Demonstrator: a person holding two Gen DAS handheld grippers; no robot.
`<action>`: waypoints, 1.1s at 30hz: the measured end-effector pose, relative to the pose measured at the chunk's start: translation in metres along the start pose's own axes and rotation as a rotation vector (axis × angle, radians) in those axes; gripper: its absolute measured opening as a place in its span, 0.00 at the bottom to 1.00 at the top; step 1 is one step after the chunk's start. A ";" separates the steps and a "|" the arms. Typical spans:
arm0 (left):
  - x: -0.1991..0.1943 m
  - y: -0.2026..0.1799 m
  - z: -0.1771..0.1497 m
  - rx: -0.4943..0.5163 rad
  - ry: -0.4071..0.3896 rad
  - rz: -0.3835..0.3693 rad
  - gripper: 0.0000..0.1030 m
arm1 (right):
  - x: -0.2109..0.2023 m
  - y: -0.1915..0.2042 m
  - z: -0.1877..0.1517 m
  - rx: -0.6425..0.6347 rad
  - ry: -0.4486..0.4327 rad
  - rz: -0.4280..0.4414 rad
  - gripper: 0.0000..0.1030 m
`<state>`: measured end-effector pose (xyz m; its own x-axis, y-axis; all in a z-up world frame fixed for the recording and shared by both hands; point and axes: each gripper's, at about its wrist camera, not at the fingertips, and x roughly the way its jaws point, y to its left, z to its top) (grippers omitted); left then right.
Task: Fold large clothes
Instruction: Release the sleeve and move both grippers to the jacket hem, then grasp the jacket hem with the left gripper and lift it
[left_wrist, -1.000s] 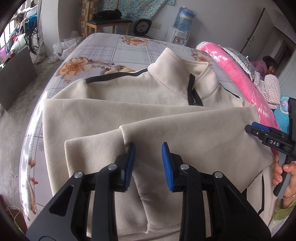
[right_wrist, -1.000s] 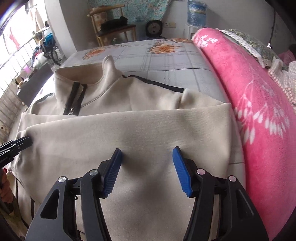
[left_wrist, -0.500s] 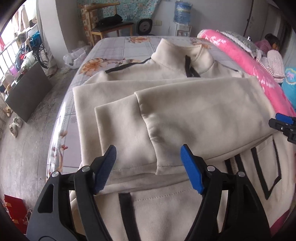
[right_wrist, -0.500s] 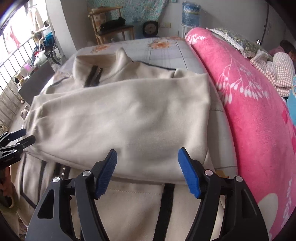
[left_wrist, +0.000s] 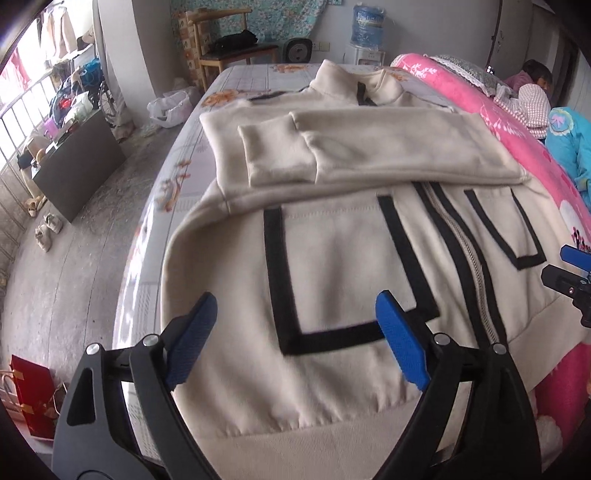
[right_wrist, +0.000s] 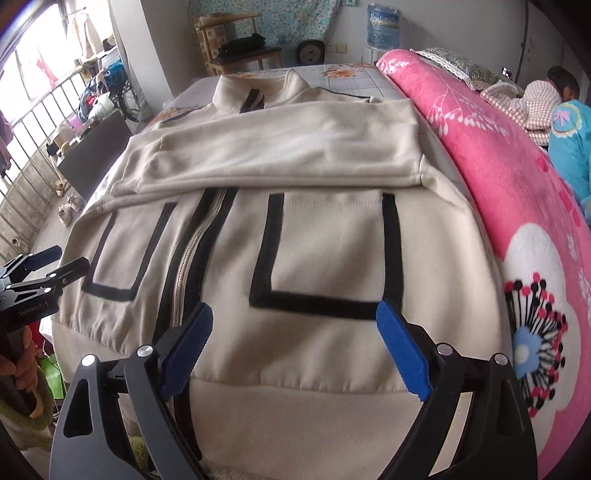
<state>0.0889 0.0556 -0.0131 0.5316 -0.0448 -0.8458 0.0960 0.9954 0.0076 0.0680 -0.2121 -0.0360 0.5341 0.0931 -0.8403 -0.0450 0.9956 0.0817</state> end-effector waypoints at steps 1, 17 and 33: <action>0.004 0.000 -0.007 -0.002 0.008 0.010 0.81 | 0.003 0.000 -0.006 -0.006 0.008 -0.021 0.85; -0.051 0.044 -0.095 -0.107 -0.129 0.049 0.81 | 0.017 -0.010 -0.040 -0.003 0.001 -0.084 0.88; -0.039 0.099 -0.156 -0.521 -0.059 -0.261 0.58 | 0.020 -0.016 -0.045 -0.015 -0.020 -0.021 0.93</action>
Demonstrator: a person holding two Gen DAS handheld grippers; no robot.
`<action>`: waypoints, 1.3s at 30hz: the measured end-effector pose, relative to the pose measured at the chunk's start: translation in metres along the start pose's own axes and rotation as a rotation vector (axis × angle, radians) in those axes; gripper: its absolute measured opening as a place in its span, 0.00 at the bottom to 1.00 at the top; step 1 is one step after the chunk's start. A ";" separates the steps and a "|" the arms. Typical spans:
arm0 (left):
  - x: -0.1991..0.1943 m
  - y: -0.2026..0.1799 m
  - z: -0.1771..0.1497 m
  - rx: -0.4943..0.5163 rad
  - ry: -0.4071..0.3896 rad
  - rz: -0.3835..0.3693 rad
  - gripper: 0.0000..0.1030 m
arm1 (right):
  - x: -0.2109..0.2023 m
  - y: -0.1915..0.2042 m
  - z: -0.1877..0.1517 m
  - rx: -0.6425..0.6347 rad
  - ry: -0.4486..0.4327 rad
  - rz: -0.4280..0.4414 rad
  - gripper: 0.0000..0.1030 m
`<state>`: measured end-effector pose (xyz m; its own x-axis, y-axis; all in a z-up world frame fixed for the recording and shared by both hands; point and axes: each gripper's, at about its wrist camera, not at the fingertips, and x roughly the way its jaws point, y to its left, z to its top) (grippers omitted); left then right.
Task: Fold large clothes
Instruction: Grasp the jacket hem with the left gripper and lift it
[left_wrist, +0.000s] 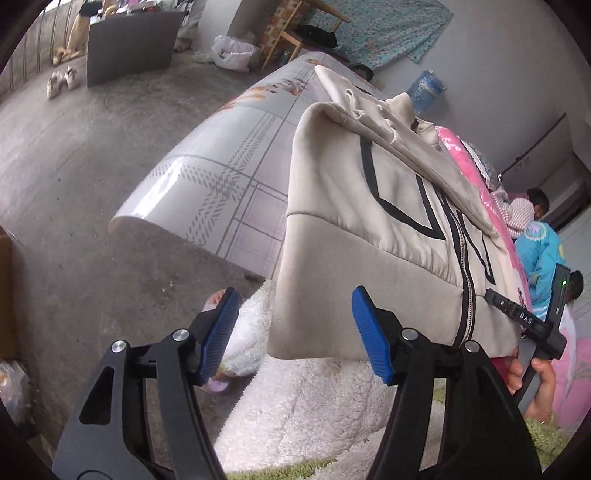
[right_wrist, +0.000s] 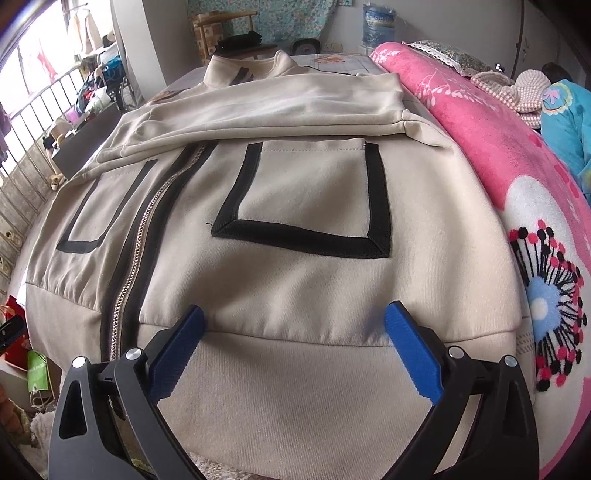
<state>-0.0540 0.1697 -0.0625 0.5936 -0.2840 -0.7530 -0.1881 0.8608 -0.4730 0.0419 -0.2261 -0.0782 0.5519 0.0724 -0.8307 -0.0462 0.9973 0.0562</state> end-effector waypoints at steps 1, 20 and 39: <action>0.005 0.003 -0.001 -0.020 0.009 -0.015 0.57 | 0.000 0.000 0.001 0.000 0.005 0.000 0.93; -0.003 -0.032 0.000 0.103 0.006 -0.093 0.24 | 0.005 -0.002 0.006 0.018 0.027 0.013 0.93; 0.014 -0.030 0.009 0.053 0.049 -0.057 0.37 | 0.004 -0.003 0.004 0.036 0.007 0.003 0.94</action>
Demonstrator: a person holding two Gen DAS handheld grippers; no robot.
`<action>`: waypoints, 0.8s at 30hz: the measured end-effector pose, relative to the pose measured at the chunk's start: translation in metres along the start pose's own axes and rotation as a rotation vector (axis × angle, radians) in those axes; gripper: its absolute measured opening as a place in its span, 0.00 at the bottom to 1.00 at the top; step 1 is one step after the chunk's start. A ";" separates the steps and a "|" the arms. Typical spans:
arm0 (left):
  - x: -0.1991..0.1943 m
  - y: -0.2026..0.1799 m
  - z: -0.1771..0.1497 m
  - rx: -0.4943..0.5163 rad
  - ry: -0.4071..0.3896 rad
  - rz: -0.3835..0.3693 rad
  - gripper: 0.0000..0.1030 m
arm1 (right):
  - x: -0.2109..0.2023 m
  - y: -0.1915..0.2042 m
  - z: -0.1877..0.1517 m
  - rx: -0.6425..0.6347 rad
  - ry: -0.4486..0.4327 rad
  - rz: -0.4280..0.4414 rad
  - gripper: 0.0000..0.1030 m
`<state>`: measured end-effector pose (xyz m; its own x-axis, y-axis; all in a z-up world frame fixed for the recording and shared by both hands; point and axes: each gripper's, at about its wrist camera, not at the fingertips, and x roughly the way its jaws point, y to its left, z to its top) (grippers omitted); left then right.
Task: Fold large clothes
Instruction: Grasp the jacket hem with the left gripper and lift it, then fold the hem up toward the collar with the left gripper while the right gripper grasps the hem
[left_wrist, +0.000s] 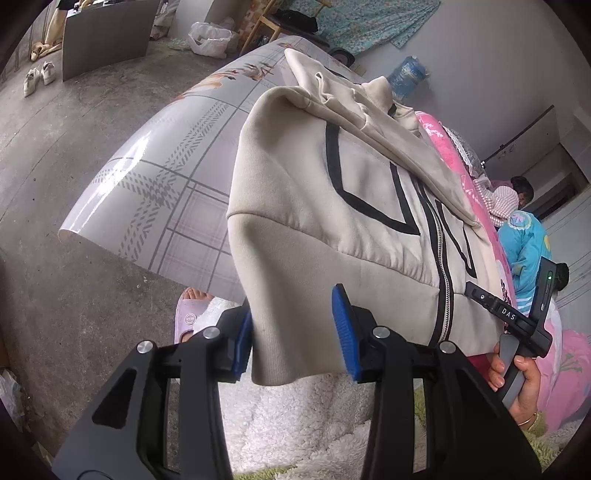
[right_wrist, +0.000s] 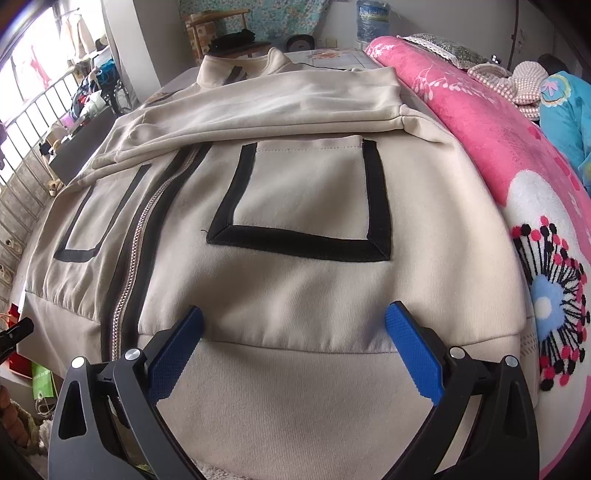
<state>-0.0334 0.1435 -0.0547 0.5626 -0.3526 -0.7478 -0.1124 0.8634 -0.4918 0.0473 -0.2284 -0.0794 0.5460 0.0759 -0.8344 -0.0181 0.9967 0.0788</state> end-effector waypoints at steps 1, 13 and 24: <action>-0.001 -0.002 0.000 0.007 -0.004 0.003 0.37 | 0.000 0.000 0.000 0.000 -0.002 -0.002 0.94; -0.007 -0.013 0.004 0.058 -0.030 0.010 0.35 | 0.000 0.001 -0.001 0.001 -0.014 -0.012 0.94; 0.007 -0.015 0.010 0.063 0.013 0.084 0.35 | 0.000 0.000 -0.002 0.012 -0.015 -0.011 0.94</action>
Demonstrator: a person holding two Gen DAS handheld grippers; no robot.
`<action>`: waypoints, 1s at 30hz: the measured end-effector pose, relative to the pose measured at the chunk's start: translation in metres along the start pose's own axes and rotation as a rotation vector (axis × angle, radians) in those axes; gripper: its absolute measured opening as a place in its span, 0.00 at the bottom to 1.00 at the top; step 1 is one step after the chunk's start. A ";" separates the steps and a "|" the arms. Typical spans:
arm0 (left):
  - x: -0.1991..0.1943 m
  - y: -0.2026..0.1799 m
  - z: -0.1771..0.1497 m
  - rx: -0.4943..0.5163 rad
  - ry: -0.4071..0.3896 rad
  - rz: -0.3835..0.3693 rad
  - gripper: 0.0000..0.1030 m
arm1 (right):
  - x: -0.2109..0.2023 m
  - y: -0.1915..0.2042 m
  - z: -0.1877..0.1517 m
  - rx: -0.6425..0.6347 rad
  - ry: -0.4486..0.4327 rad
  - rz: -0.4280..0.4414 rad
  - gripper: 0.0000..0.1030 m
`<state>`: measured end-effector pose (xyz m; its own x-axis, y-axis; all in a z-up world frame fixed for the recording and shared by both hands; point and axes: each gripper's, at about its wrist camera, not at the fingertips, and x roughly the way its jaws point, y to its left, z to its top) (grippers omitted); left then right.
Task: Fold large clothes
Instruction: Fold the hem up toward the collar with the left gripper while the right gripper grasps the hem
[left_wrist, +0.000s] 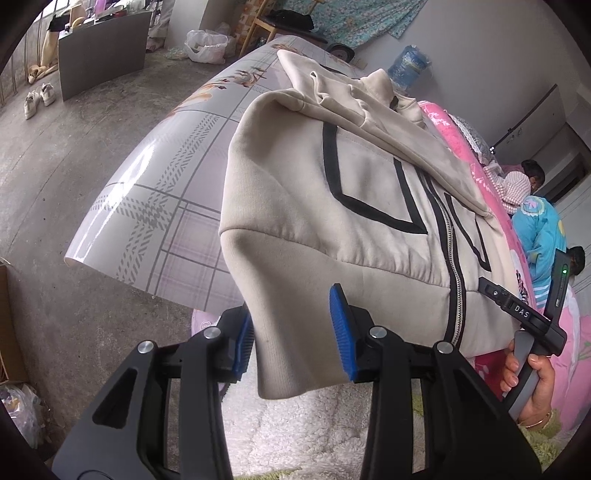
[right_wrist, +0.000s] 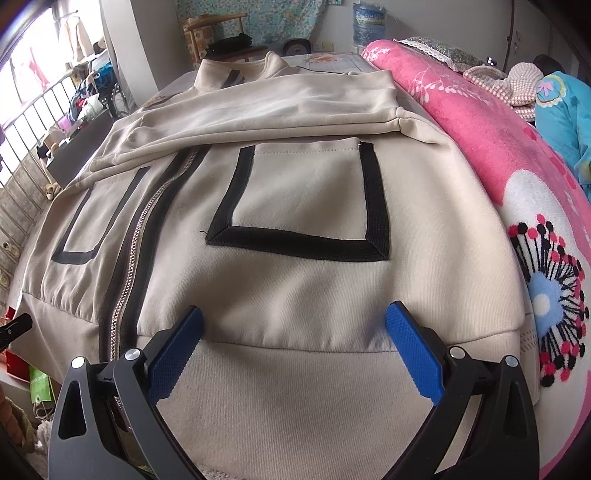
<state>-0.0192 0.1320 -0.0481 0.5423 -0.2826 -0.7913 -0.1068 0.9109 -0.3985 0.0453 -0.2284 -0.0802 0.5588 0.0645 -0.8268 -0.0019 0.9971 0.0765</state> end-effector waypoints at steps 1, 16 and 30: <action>0.001 -0.001 0.001 0.005 0.001 0.009 0.35 | -0.001 0.000 0.000 0.006 -0.001 0.000 0.94; -0.002 0.003 -0.003 -0.009 -0.010 0.063 0.28 | -0.037 -0.029 -0.032 0.069 -0.045 0.037 0.93; -0.005 0.004 -0.005 0.005 -0.021 0.125 0.17 | -0.091 -0.097 -0.054 0.253 -0.117 0.064 0.87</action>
<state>-0.0266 0.1358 -0.0482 0.5427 -0.1605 -0.8244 -0.1702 0.9402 -0.2951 -0.0497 -0.3288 -0.0428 0.6559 0.1075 -0.7472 0.1585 0.9481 0.2756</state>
